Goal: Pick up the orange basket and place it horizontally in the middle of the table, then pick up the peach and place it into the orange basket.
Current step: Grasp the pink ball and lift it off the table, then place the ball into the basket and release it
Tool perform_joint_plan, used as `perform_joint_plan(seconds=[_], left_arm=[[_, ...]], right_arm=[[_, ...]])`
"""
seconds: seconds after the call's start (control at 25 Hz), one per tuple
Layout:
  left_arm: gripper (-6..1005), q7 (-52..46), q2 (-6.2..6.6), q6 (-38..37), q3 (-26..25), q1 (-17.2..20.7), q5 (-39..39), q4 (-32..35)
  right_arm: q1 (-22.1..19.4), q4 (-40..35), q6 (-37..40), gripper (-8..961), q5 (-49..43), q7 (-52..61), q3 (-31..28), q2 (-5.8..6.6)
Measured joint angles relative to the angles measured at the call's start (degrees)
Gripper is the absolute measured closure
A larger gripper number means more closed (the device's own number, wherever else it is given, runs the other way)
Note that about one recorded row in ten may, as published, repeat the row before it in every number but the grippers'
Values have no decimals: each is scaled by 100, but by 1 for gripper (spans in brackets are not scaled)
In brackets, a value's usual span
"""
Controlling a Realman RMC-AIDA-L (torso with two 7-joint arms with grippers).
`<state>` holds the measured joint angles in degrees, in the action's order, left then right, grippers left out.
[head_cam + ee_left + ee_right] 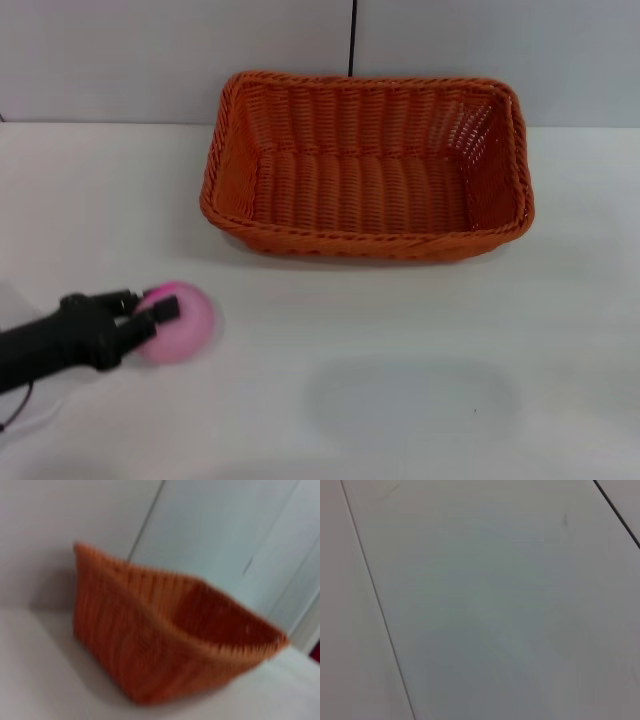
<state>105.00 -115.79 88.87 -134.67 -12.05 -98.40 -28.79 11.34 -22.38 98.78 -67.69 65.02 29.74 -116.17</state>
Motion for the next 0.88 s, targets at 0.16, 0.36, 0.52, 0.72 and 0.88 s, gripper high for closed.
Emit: perform_joint_plan(seconds=[0.16,0.36,0.52,0.72,0.88], left_arm=[[806,124,-149,413,-821,-137,51,-3],[823,230,-228,891,-1772,-517,764,341],[837,253,-255,1019,-1757,-885,1723,745],[881,398,-273,898,-1641,-1654,1831,1456],[908,488,-277,493,-1183,-2074,1806,1715]], right_arm=[[1,5,0,323,0,-1,8,-19],[14,15,1,323,-12,-3,11,-44],[38,122,-1,323,-66,-5,10,-46],[85,164,0,323,-78,-7,12,-46],[139,168,0,323,-81,-5,15,-52]])
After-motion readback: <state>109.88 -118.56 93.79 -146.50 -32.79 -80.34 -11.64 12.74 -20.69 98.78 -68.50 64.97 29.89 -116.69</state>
